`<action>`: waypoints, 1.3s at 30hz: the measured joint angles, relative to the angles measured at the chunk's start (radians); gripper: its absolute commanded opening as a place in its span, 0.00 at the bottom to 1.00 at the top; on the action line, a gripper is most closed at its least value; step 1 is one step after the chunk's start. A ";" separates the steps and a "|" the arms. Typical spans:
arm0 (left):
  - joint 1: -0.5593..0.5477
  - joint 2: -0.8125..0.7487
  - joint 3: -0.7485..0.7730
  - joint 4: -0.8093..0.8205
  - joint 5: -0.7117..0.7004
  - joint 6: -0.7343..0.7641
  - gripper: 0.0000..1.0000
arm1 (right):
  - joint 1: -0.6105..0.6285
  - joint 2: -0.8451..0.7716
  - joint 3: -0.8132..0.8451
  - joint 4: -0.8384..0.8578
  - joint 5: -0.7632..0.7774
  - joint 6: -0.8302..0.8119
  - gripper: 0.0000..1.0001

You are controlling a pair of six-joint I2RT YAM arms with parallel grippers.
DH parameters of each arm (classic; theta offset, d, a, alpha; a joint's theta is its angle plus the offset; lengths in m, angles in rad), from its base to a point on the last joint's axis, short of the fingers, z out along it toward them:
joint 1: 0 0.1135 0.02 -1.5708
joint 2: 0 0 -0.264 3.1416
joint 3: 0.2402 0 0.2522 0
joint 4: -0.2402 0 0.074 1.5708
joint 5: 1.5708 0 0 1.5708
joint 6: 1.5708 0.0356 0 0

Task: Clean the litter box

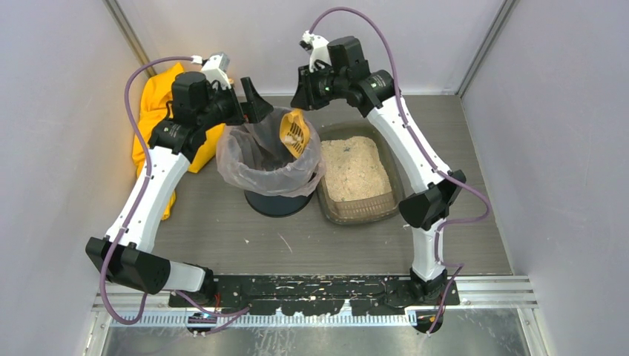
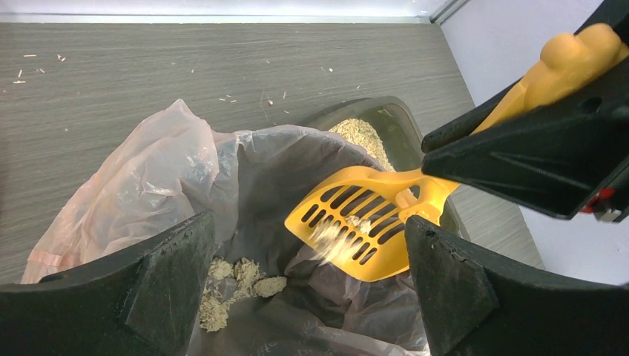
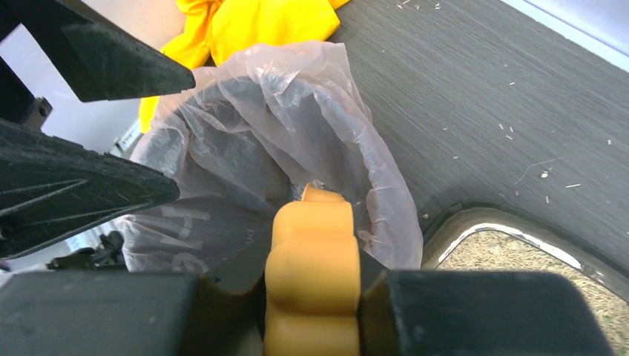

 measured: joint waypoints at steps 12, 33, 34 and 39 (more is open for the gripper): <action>0.000 0.000 0.000 -0.003 0.000 0.003 0.98 | 0.042 -0.082 -0.107 0.153 0.091 -0.046 0.01; 0.002 0.000 0.000 -0.003 0.000 0.002 0.98 | -0.525 -0.328 -0.830 1.255 -0.280 0.910 0.01; 0.002 0.000 0.000 -0.002 0.000 0.002 0.98 | -0.555 -0.334 -0.875 1.296 -0.286 0.955 0.01; 0.002 0.006 0.000 0.000 0.009 -0.008 0.98 | -0.643 -0.406 -1.046 1.378 -0.314 1.067 0.01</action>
